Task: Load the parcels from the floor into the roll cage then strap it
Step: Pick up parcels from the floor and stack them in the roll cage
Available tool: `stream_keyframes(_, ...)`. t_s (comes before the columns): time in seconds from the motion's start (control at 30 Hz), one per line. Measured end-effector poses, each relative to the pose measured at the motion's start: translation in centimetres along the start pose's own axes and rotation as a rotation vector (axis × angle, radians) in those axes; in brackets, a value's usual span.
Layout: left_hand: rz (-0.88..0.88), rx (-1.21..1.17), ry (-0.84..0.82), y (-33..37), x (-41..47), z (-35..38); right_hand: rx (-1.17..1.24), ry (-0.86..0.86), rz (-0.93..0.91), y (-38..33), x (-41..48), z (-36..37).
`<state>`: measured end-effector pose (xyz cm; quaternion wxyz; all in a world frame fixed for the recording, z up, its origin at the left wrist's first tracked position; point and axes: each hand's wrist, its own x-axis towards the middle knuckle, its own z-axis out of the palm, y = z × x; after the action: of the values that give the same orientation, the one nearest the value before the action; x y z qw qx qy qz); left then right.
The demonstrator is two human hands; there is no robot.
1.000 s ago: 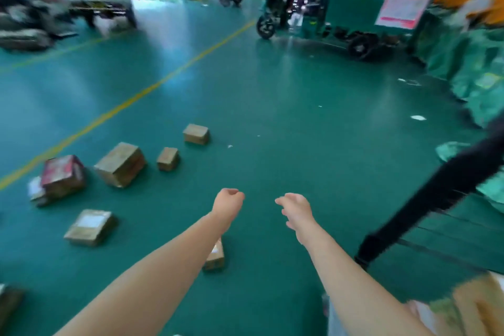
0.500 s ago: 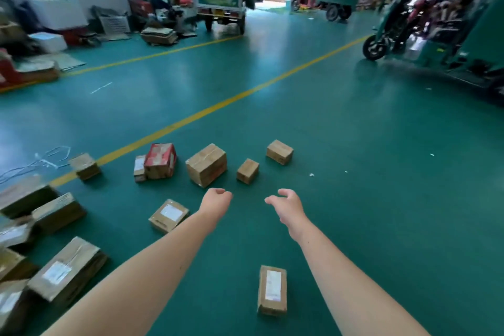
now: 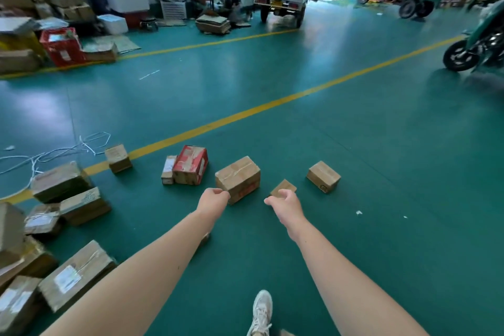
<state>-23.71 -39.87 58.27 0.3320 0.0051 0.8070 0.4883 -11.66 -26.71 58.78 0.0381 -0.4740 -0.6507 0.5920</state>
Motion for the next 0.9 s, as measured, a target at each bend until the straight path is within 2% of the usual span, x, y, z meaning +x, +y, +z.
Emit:
stream_keyframes(0.2, -0.038, -0.028, 0.027, 6.8, 8.9, 2.6, -0.038, -0.040, 0.062, -5.5, 11.7, -1.1)
stream_keyframes(0.53, -0.115, 0.060, 0.031, 12.7, 21.7, 3.4, -0.057, -0.099, 0.124, -11.6, 23.9, 0.1)
stream_keyframes(0.73, -0.091, 0.178, -0.075, 16.1, 32.1, 4.0, 0.051, -0.073, 0.207, -14.6, 32.7, 3.4)
stream_keyframes(0.9, -0.061, 0.383, -0.168, 18.5, 43.8, 2.4, 0.187, 0.023, 0.337, -16.5, 41.3, 8.0)
